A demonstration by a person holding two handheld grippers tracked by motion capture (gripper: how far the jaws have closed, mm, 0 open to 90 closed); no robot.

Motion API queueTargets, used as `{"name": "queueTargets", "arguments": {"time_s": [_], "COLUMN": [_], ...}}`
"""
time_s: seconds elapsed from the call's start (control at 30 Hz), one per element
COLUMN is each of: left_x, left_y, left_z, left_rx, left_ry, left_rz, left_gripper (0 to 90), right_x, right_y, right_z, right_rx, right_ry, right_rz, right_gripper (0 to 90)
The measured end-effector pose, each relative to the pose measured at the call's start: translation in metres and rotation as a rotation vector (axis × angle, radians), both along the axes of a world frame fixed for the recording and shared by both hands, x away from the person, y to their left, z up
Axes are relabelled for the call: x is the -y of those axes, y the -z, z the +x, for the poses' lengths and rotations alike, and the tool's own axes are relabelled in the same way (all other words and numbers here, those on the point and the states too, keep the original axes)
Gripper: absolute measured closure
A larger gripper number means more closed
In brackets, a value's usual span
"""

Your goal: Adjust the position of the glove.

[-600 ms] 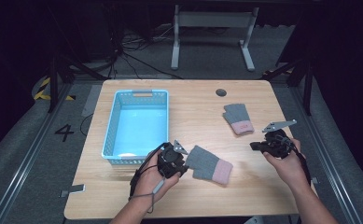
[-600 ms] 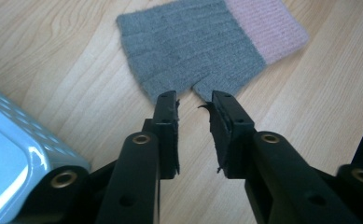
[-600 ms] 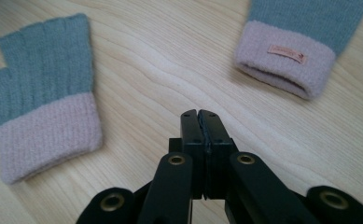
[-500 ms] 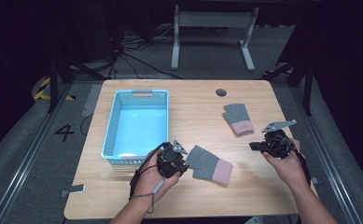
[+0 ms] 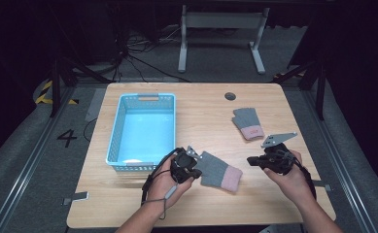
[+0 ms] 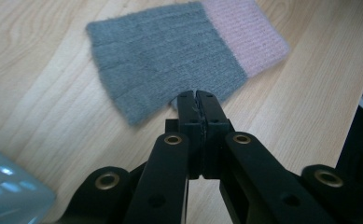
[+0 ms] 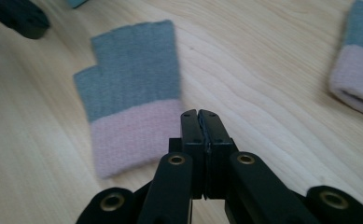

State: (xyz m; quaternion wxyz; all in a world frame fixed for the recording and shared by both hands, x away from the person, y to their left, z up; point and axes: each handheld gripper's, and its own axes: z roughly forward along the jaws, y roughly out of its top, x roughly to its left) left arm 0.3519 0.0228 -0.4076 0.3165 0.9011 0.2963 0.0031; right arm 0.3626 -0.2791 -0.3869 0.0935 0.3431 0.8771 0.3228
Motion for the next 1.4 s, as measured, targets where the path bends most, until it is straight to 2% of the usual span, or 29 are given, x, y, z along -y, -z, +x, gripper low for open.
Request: {"name": "queueTargets", "arguments": {"time_s": [0.2, 0.33, 0.5, 0.73, 1.0, 1.4], "left_x": [0.011, 0.017, 0.022, 0.024, 0.029, 0.036], "left_y": [0.007, 0.014, 0.020, 0.027, 0.032, 0.031], "left_z": [0.001, 0.002, 0.002, 0.004, 0.002, -0.003], "left_rx": [-0.009, -0.016, -0.015, -0.022, -0.019, -0.052], "left_ry": [0.019, 0.035, 0.034, 0.028, 0.045, 0.093], "left_rz": [0.026, 0.073, 0.110, 0.136, 0.158, 0.152], "left_gripper": [90.0, 90.0, 90.0, 90.0, 90.0, 90.0], "right_x": [-0.019, -0.028, -0.040, -0.051, -0.058, -0.047], "right_y": [0.006, 0.012, 0.022, 0.032, 0.044, 0.044], "right_z": [-0.009, -0.012, -0.016, -0.017, -0.016, -0.010], "right_rx": [-0.022, -0.050, -0.067, -0.085, -0.100, -0.112], "right_ry": [-0.070, -0.105, -0.145, -0.178, -0.182, -0.154], "right_rz": [0.003, 0.004, -0.019, -0.051, -0.090, -0.087], "right_gripper": [90.0, 90.0, 90.0, 90.0, 90.0, 90.0]}}
